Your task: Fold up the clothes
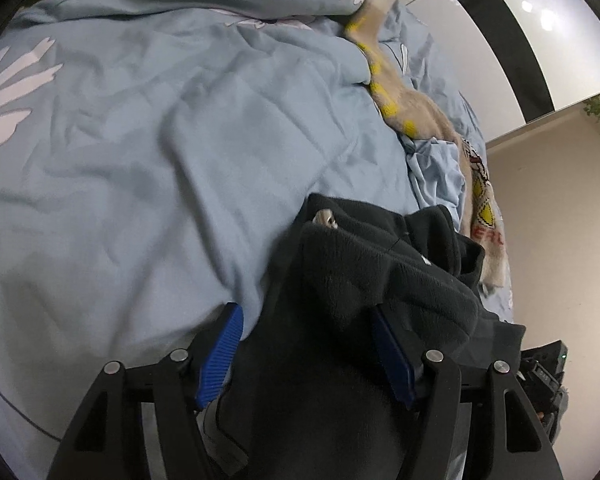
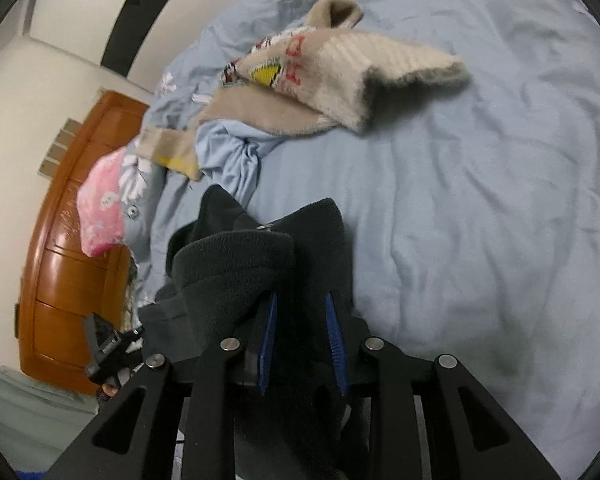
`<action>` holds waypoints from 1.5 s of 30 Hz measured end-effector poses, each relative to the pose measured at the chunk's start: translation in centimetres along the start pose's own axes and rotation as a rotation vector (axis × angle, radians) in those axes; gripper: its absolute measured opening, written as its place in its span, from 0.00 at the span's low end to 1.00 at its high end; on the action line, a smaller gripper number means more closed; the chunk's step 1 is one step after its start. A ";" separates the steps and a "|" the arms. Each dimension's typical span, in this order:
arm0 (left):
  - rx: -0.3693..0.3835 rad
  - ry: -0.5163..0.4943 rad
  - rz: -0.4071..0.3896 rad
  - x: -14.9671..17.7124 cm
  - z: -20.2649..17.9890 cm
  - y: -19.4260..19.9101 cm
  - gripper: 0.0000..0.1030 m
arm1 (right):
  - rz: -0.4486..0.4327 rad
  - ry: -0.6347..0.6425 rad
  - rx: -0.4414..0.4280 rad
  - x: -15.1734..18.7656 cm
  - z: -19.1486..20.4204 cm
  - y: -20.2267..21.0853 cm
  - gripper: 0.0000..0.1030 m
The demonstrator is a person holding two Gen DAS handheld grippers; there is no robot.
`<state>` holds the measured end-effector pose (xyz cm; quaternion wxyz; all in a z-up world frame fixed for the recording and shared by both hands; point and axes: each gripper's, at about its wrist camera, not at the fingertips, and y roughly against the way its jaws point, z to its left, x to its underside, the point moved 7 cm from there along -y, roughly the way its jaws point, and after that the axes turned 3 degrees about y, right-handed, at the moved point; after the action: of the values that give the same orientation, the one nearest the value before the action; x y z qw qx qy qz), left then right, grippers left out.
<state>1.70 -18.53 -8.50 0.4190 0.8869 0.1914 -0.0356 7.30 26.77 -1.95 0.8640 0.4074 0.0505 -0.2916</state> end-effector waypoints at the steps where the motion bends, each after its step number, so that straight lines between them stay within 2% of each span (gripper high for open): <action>1: 0.009 0.011 -0.002 0.1 0.2 0.0 0.67 | -0.018 -0.021 -0.012 0.0 -0.3 0.4 0.31; 6: 0.047 0.057 -0.013 0.7 0.8 0.1 0.66 | -0.098 -0.117 -0.071 0.1 -1.8 2.1 0.32; 9: 0.067 0.079 -0.018 0.9 0.9 -0.1 0.66 | -0.036 -0.053 -0.070 0.4 -0.6 0.7 0.34; 13: 0.114 0.123 -0.020 1.4 1.0 0.1 0.66 | -0.028 -0.049 -0.084 0.9 0.0 0.4 0.35; 18: 0.140 0.126 -0.028 2.3 1.0 0.8 0.66 | -0.018 -0.045 -0.102 1.4 0.7 0.0 0.38; 23: 0.179 0.148 -0.049 2.9 0.7 1.1 0.56 | -0.008 -0.040 -0.119 1.9 1.4 -0.3 0.38; 27: 0.219 0.149 -0.059 3.3 0.2 1.8 0.55 | -0.002 -0.038 -0.130 2.2 1.8 -0.5 0.38; 34: 0.217 0.168 -0.033 4.6 1.0 1.8 0.55 | -0.028 -0.029 -0.123 3.2 1.3 1.4 0.38; 39: 0.236 0.230 -0.051 4.7 2.0 1.5 0.54 | -0.030 -0.033 -0.090 3.2 0.6 1.7 0.38; 42: 0.231 0.232 -0.074 3.8 1.7 1.5 0.43 | -0.029 -0.015 -0.072 3.0 0.9 1.6 0.38; 44: 0.211 0.219 -0.087 3.5 1.5 1.5 0.26 | -0.029 -0.003 -0.060 2.9 1.1 1.6 0.35; 45: 0.191 0.204 -0.090 3.4 1.4 1.6 0.20 | -0.028 0.003 -0.054 2.9 1.2 1.6 0.24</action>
<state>5.55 -19.46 -9.05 0.3090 0.9123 0.2681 0.0178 10.32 25.37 -1.05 0.8703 0.3836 0.0654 -0.3018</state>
